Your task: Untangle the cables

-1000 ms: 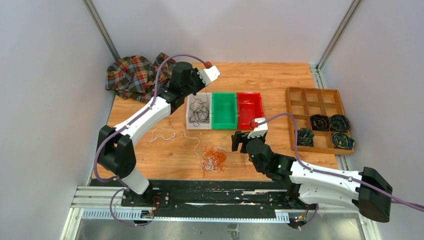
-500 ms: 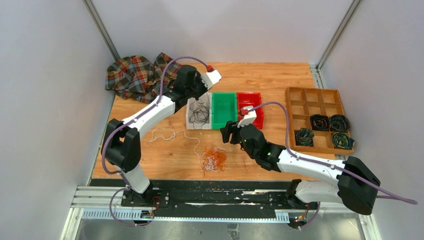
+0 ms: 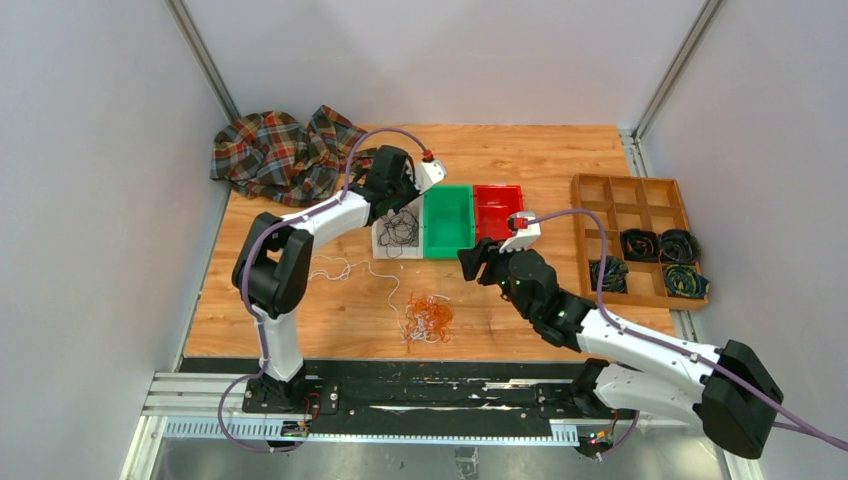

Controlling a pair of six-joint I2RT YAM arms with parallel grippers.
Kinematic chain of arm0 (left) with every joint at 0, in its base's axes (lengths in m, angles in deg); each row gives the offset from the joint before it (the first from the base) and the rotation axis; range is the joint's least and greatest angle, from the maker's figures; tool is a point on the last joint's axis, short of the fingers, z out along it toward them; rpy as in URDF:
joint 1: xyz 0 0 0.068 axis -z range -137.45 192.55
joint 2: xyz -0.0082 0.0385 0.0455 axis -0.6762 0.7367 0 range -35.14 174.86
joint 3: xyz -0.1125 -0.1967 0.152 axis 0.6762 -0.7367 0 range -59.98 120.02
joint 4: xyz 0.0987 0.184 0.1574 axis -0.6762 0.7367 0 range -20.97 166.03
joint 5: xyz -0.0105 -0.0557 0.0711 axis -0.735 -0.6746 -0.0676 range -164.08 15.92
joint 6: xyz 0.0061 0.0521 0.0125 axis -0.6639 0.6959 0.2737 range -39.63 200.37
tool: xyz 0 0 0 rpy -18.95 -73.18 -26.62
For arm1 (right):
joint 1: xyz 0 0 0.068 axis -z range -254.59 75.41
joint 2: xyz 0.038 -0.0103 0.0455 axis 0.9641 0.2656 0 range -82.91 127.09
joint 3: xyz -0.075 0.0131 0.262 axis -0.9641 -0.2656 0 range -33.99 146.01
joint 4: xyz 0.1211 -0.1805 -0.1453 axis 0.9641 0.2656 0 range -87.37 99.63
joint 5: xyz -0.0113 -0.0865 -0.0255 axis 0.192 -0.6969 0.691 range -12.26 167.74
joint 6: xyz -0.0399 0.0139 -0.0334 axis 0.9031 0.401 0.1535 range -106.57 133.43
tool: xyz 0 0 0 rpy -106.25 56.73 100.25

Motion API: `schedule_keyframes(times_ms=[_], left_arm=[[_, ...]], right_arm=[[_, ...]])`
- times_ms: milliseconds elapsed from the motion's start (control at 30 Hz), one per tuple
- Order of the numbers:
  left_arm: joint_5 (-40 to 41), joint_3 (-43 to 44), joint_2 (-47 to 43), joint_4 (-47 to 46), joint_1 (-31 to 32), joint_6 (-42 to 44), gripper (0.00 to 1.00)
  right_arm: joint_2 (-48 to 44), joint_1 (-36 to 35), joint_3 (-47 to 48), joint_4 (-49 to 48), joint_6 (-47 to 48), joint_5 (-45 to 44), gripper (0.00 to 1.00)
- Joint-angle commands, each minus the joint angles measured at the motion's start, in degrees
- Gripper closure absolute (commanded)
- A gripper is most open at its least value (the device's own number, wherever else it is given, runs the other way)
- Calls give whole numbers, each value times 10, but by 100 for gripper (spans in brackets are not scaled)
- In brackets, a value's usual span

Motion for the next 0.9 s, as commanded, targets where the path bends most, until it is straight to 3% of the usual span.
schedule_keyframes(times_ms=[0,133,233,467,633,767,867], left_arm=[[4,24,15,-13,-2,-2,100],[-6,23,26,3,-3,-17,98],[-37,47,29,41,-9,-32,88],[-115,183,39,205,-39,-51,42],[-145,258,48,306,-52,-26,18],[-218,279,31,385,-60,-8,15],[-275,211,-18,409,-52,8,15]], right_arm=[[-20,10,-13,17,-10,-3,41],[-28,11,-13,24,-9,-2,43],[-34,11,-11,29,-6,0,44],[-63,11,-4,51,8,-12,44],[-88,11,-1,72,13,-18,43],[-101,11,0,84,18,-18,41],[-100,11,0,88,18,-15,40]])
